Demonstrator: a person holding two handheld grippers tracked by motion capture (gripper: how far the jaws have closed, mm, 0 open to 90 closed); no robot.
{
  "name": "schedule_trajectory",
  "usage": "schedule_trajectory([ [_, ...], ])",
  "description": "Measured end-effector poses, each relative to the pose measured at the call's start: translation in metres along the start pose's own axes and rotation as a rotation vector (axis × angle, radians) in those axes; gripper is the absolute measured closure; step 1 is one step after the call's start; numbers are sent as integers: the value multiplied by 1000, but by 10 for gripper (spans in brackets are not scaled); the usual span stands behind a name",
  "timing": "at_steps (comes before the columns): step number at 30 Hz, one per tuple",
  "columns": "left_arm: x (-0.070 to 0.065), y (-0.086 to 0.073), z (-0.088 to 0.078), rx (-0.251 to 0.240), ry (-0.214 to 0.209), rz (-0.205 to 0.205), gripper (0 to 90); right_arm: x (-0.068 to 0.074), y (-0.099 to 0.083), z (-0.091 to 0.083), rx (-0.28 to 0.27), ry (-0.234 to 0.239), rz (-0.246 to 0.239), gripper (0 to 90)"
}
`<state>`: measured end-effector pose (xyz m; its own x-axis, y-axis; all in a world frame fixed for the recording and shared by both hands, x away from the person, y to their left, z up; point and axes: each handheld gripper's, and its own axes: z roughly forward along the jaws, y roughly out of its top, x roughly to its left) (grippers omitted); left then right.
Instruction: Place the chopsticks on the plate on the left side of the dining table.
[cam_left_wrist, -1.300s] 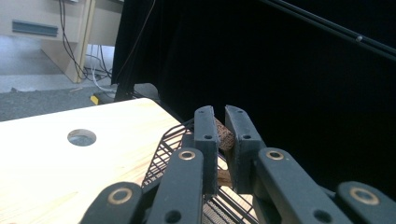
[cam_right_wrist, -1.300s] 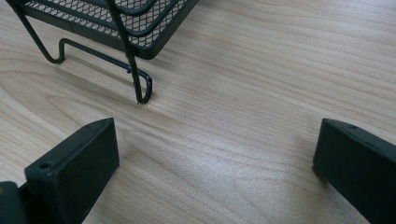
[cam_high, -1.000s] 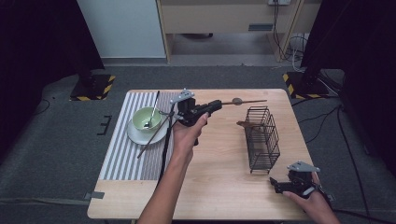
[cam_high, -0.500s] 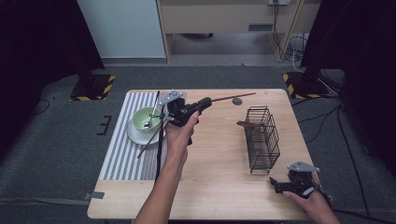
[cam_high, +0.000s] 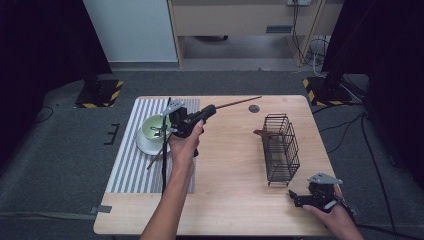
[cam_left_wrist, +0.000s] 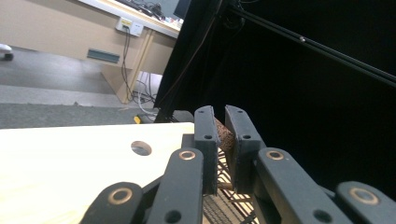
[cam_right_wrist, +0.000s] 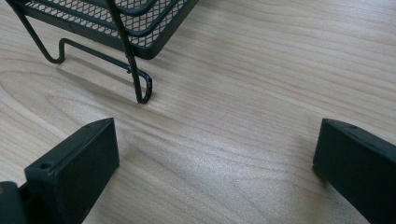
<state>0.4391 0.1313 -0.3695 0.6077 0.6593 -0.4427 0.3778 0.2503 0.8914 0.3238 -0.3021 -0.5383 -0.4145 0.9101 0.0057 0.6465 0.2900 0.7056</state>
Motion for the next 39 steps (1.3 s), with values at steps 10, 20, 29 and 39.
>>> schedule_trajectory([
  [10,11,-4,-13,-7,36,-2,836,0,0,0,0,0,1,4],
  [20,23,-9,-29,-10,81,-6,836,0,0,0,0,0,0,4],
  [29,31,-18,-34,-10,103,-21,836,0,0,0,0,0,0,3],
  [39,38,-25,-41,-10,131,-30,836,0,0,0,0,0,1,4],
])
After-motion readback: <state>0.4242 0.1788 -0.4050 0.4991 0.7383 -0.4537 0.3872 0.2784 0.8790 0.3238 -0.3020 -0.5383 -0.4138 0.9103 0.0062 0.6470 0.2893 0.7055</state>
